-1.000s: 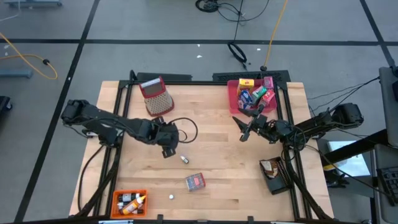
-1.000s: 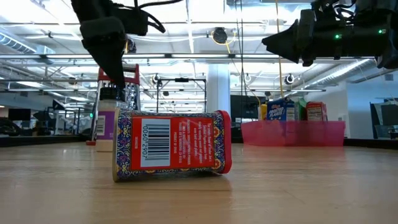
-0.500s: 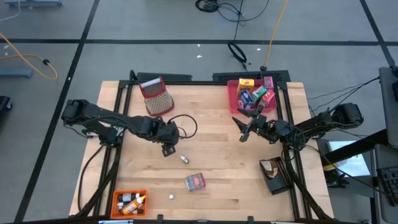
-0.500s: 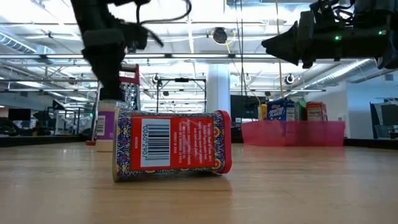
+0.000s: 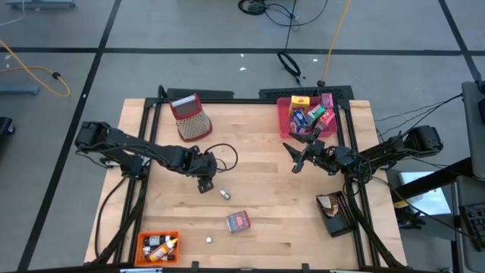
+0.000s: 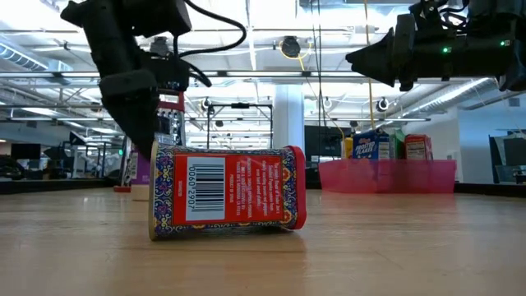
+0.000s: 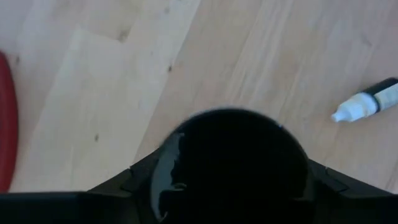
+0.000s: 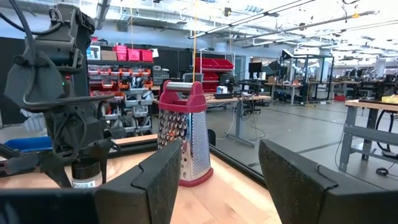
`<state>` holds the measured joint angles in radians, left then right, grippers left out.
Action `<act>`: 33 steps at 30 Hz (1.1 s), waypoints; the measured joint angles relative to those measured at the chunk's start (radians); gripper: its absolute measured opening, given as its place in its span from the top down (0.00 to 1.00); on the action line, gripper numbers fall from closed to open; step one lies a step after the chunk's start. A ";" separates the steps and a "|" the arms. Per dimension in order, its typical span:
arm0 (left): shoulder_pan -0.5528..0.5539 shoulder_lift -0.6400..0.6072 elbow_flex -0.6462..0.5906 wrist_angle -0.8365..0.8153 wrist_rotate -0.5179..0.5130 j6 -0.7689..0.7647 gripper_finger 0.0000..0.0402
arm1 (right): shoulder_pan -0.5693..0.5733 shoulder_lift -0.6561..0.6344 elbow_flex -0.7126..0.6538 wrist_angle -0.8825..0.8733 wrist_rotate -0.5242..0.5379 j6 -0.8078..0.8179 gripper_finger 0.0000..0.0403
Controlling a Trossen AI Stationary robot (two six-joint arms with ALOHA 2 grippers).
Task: Pick & Place Kitchen Items
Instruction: Put the violet seasoning bottle into the black bin
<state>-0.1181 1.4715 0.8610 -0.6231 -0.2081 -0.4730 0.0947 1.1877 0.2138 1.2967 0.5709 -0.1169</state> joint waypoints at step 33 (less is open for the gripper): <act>-0.091 0.000 0.201 0.293 0.105 0.087 0.51 | 0.065 0.000 0.111 -0.339 -0.416 0.267 0.48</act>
<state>-0.2088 1.4715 1.0619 -0.3304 -0.1030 -0.3859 0.1594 1.1877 0.3248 0.9577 0.1547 0.1503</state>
